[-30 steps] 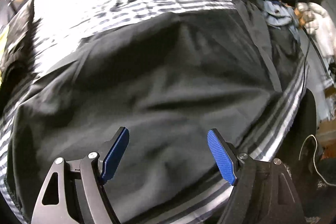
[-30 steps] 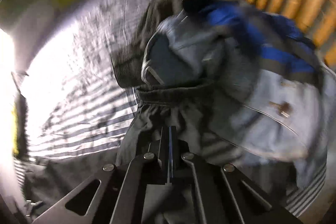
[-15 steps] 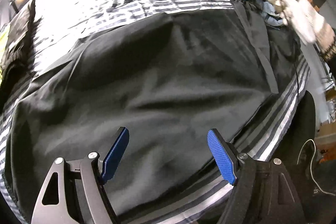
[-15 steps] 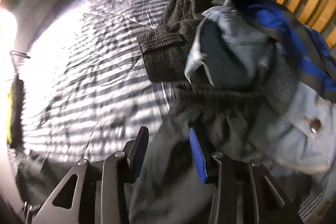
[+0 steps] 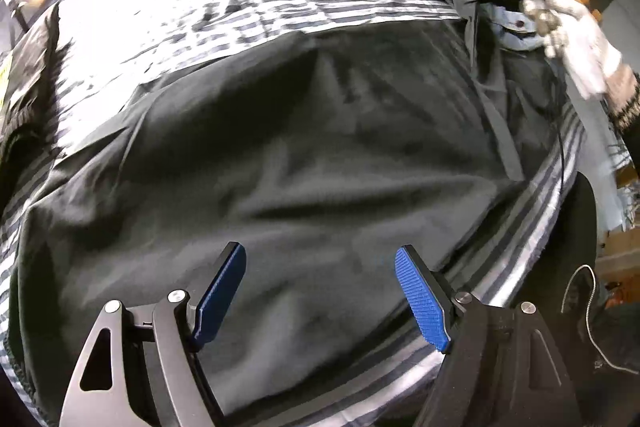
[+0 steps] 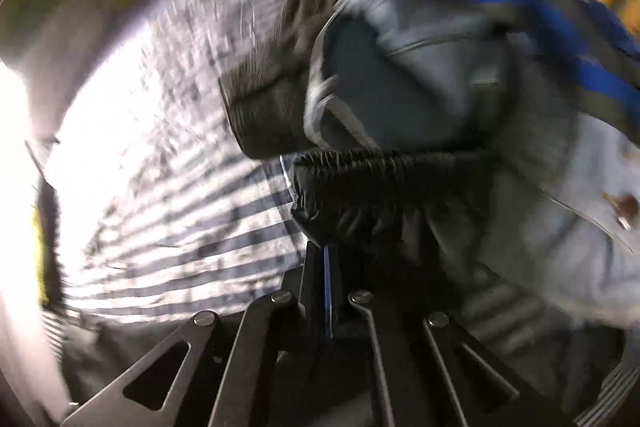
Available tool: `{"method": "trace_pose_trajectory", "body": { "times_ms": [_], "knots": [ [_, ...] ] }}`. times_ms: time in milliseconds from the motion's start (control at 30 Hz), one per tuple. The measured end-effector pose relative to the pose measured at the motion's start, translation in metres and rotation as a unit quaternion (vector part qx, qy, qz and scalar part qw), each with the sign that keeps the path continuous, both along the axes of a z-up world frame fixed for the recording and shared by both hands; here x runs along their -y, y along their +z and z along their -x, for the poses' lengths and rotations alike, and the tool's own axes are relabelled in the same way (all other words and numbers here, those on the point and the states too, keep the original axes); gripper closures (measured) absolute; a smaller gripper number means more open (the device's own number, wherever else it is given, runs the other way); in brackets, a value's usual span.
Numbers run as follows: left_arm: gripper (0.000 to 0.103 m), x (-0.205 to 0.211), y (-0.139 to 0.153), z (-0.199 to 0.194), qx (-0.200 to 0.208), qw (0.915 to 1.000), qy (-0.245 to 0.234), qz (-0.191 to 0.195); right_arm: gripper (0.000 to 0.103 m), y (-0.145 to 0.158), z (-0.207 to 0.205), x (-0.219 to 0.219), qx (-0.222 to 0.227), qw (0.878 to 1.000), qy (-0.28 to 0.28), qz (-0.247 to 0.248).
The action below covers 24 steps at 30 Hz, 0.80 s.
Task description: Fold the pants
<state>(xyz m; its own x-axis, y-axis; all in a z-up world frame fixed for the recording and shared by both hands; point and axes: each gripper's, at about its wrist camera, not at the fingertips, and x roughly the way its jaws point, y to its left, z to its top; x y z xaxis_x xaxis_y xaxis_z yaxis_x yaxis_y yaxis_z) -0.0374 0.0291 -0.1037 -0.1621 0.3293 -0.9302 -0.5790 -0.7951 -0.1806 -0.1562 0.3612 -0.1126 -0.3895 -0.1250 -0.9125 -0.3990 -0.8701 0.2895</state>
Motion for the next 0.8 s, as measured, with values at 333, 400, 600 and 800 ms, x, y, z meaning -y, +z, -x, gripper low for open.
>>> {"method": "trace_pose_trajectory", "body": {
  "times_ms": [333,400,600,800],
  "knots": [
    [0.023,-0.043,0.001,-0.010,0.002,0.9988,-0.047,-0.014,0.100,0.037,-0.194,-0.070,-0.103,0.985,-0.135,-0.006],
    [0.023,-0.054,0.000,-0.013,0.002,0.9981,-0.061,-0.008,0.098,0.008,-0.211,-0.085,-0.066,0.987,-0.147,0.020],
    [0.022,-0.074,-0.005,-0.016,0.001,0.9967,-0.081,0.014,0.097,-0.034,-0.247,-0.109,-0.038,0.982,-0.170,0.068],
    [0.022,-0.070,-0.026,-0.015,0.006,0.9968,-0.066,0.045,0.069,-0.018,-0.242,-0.122,-0.091,0.976,-0.164,0.109]
  ]
}}
